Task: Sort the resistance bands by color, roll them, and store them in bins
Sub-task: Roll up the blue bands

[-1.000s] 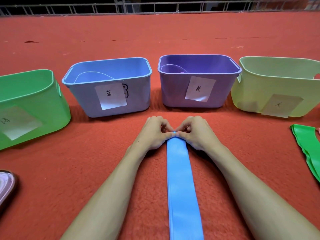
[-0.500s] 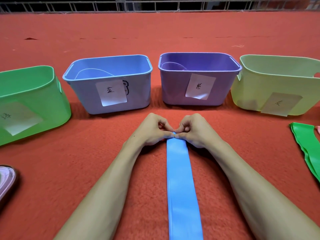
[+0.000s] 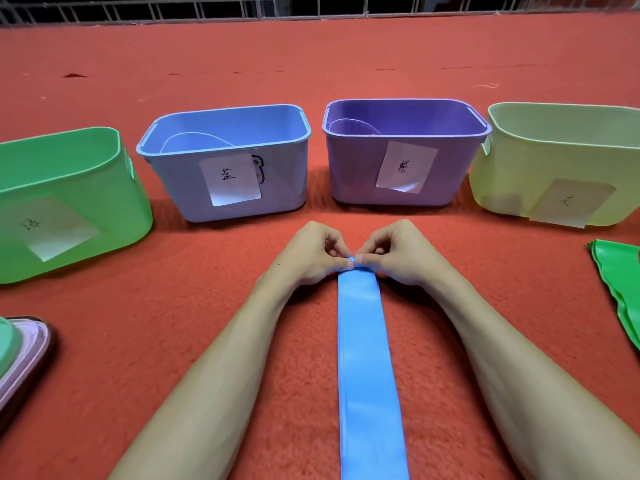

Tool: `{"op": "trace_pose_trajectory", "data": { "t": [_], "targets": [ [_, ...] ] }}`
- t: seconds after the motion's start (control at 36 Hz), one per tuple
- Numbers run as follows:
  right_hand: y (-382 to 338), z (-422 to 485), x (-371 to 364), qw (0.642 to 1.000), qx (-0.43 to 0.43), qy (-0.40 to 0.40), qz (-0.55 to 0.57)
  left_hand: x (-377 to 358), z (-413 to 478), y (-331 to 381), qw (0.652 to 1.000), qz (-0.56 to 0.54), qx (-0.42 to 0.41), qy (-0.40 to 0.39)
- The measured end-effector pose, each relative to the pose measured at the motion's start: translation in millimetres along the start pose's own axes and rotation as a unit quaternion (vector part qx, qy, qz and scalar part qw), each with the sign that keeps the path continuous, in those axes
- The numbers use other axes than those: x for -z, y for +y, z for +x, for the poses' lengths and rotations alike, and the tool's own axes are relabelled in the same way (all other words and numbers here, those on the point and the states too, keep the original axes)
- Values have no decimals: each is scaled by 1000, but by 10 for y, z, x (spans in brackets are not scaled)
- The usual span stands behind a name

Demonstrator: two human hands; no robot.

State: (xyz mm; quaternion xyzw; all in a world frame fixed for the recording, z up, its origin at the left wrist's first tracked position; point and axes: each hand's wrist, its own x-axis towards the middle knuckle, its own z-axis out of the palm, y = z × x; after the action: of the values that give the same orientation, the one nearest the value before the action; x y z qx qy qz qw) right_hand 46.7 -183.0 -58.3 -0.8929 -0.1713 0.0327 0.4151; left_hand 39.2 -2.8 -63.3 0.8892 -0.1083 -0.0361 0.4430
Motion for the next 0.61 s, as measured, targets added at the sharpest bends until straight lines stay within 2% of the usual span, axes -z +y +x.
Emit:
{"op": "trace_pose_trajectory", "data": {
  "t": [0.14,0.47,0.61],
  "targets": [
    [-37,-20,-12,1000,-11,20,-15,-31,-41,-7,1000,-1,1,20],
    [-199,-73,2,997,-24,-12,-69,48,-122,117,1000,10,29,-2],
    [-198,-89,-4,997,-24,-5,-75,-46,-181,82,998,17,28,60]
  ]
}}
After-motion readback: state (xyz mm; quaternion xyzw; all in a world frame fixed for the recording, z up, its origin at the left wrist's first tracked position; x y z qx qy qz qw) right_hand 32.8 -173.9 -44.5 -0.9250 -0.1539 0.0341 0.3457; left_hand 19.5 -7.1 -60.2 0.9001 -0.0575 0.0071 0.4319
